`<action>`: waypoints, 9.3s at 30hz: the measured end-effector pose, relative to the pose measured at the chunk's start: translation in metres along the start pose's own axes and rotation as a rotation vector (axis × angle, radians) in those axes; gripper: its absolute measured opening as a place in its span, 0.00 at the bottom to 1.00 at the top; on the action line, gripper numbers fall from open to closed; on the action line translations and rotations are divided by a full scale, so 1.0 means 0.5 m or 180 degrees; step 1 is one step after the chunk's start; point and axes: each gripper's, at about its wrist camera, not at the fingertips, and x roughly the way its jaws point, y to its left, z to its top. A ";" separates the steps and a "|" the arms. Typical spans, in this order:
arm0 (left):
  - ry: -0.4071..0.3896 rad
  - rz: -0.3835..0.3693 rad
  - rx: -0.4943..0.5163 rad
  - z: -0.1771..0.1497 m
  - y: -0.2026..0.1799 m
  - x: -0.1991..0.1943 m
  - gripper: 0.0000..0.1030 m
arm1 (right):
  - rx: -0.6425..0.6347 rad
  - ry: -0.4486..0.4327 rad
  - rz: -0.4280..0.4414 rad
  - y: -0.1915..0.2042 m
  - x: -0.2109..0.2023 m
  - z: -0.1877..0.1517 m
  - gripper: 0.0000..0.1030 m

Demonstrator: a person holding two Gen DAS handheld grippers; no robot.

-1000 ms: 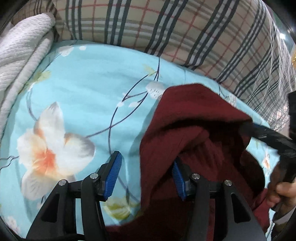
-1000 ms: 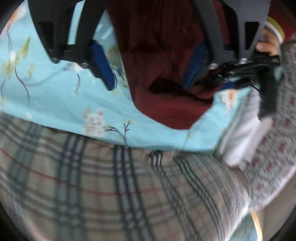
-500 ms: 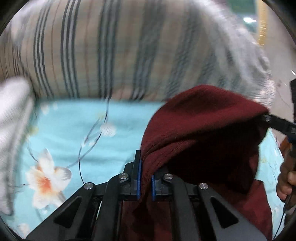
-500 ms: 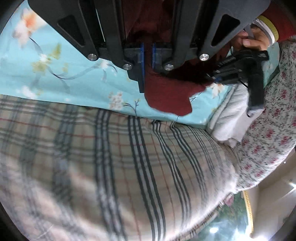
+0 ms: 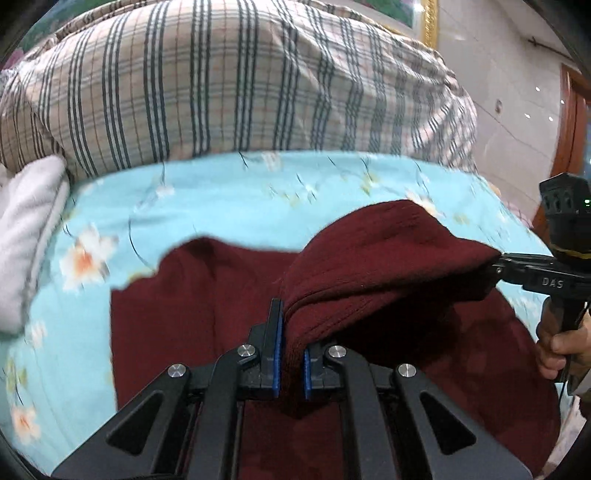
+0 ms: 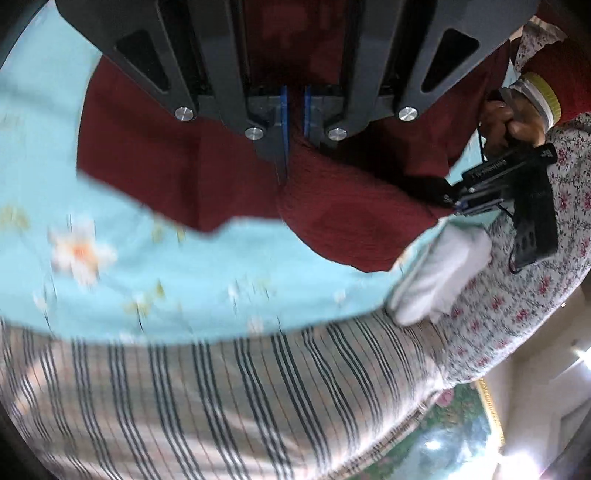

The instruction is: Fold large clothes

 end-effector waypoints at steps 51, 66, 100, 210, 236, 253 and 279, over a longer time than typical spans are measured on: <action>0.0713 -0.0249 -0.0765 -0.176 0.047 -0.133 0.52 | 0.0838 0.0603 0.0051 0.055 -0.088 -0.142 0.47; 0.0795 0.0246 -0.1369 -0.341 0.170 -0.283 0.66 | 0.1441 0.0361 -0.0606 -0.054 -0.283 -0.273 0.49; 0.0403 -0.1109 -0.1541 -0.385 0.088 -0.389 0.05 | 0.1306 0.0121 0.1039 0.039 -0.319 -0.359 0.05; 0.0298 -0.0437 -0.2744 -0.240 0.165 -0.050 0.72 | 0.1219 0.0207 -0.0129 -0.024 -0.001 -0.100 0.49; 0.0012 -0.0205 -0.2506 -0.163 0.200 -0.026 0.17 | 0.0334 0.0839 -0.0143 0.107 0.221 -0.013 0.23; 0.0154 -0.0613 -0.0616 0.006 -0.199 0.025 0.16 | 0.2233 0.0115 0.1086 -0.164 0.035 -0.035 0.63; 0.0159 -0.0696 0.0176 0.028 -0.418 0.086 0.16 | 0.1181 0.0186 0.0662 -0.201 -0.043 0.064 0.16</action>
